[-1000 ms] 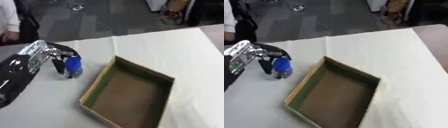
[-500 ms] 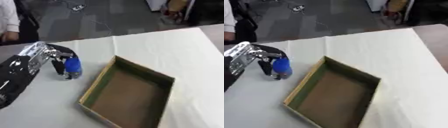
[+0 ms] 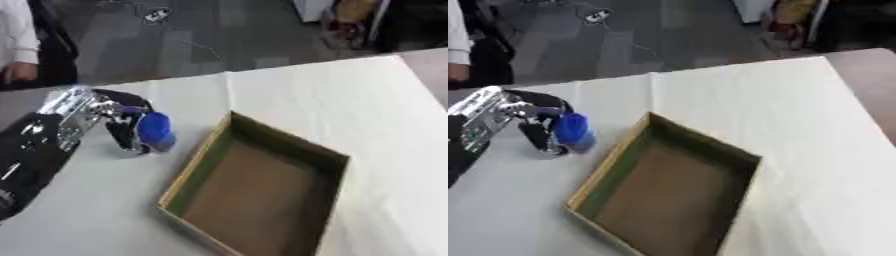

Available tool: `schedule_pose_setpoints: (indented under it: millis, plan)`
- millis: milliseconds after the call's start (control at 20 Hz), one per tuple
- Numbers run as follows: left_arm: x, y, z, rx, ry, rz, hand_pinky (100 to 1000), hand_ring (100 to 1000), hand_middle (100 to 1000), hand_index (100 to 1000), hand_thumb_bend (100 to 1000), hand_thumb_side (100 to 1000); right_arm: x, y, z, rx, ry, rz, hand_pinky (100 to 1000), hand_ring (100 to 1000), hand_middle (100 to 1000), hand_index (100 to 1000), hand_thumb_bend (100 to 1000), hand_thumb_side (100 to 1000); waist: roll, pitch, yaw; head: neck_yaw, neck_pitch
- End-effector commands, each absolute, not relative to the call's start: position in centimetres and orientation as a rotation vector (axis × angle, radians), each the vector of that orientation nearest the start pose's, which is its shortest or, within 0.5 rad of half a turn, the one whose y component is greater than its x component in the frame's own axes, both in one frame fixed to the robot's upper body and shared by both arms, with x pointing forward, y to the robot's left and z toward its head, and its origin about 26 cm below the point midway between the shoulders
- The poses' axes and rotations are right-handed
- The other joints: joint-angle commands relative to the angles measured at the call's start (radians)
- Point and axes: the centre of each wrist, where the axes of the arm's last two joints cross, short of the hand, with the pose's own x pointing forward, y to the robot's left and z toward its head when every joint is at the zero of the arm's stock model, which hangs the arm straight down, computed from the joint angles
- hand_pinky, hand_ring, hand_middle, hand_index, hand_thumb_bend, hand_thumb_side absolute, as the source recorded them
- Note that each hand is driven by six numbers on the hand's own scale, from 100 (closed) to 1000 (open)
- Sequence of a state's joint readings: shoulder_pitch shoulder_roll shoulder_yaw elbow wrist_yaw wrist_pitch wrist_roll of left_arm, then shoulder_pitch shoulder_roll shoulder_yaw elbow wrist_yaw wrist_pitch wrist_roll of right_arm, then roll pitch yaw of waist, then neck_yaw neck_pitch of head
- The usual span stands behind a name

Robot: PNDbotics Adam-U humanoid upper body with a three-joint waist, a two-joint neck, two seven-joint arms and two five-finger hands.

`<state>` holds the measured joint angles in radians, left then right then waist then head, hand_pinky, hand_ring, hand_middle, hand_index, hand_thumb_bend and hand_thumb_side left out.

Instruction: Pick up objects on the table and place them in the box.

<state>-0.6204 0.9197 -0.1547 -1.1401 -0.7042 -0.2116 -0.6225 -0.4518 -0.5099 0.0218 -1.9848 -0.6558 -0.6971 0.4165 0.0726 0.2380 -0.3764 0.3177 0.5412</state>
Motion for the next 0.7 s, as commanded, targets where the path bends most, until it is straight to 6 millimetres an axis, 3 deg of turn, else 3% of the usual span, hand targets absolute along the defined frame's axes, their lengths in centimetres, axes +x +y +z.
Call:
schedule_pose_setpoints:
  millis: [50, 100, 400, 700]
  plan:
    - [38.71, 45.29, 22.65, 0.949, -0.965, -1.537, 100, 275, 467, 643, 100, 607, 30.57, -26.67, 26.58, -0.566, 2.702, -0.922, 100, 408, 411, 321, 100, 775, -0.005, -0.015, 0.000, 0.012, -0.010]
    - [38.72, 45.29, 22.61, 0.955, -0.980, -1.529, 100, 252, 442, 623, 100, 681, 30.57, -26.67, 26.58, -0.566, 2.702, -0.922, 100, 408, 411, 321, 100, 775, -0.005, -0.015, 0.000, 0.012, -0.010]
    - [38.73, 45.35, 22.34, 0.971, -1.022, -1.495, 100, 142, 312, 459, 100, 672, 30.57, -26.68, 26.55, -0.567, 2.702, -0.924, 100, 408, 411, 321, 100, 775, -0.005, -0.015, 0.001, 0.013, -0.011]
    - [38.68, 45.45, 22.51, 0.981, -0.988, -1.496, 100, 177, 335, 478, 100, 662, 30.56, -26.72, 26.54, -0.565, 2.703, -0.926, 100, 408, 411, 320, 100, 775, -0.005, -0.015, 0.003, 0.012, -0.011]
